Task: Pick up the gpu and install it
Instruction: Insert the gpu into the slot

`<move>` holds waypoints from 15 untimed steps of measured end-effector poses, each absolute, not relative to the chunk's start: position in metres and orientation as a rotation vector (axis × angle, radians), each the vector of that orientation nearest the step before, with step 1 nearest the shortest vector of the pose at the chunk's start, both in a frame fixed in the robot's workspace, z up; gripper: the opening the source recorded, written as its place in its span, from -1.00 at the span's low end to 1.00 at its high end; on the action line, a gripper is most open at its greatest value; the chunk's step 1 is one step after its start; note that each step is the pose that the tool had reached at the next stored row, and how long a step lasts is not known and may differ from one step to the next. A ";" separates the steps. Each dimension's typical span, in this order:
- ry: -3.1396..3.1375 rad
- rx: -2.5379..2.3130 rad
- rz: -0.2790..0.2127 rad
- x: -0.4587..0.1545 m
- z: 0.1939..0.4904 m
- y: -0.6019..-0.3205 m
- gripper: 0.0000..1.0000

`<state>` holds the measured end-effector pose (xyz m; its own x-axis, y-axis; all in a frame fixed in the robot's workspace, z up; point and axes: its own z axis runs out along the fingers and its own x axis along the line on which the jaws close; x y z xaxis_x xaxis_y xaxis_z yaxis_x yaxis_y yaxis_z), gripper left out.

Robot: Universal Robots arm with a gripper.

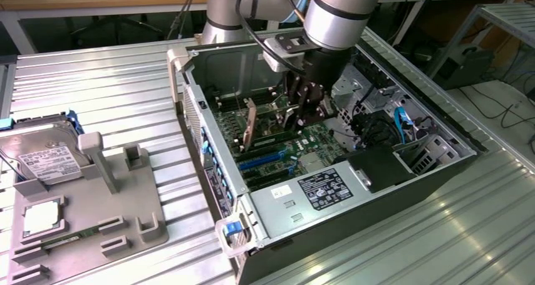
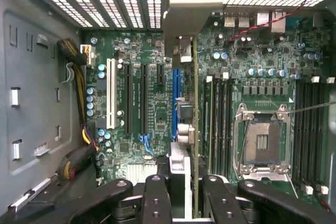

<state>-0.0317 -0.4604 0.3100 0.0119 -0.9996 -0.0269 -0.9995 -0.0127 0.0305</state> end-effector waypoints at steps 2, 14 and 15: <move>-2.206 2.233 -0.064 -0.032 0.307 -0.461 -0.43; -2.206 2.233 -0.066 -0.039 0.295 -0.461 -0.43; -2.206 2.233 -0.065 -0.039 0.295 -0.461 -0.43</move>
<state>-0.0394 -0.4607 0.2948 0.0117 -0.9995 -0.0285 -0.9995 -0.0126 0.0305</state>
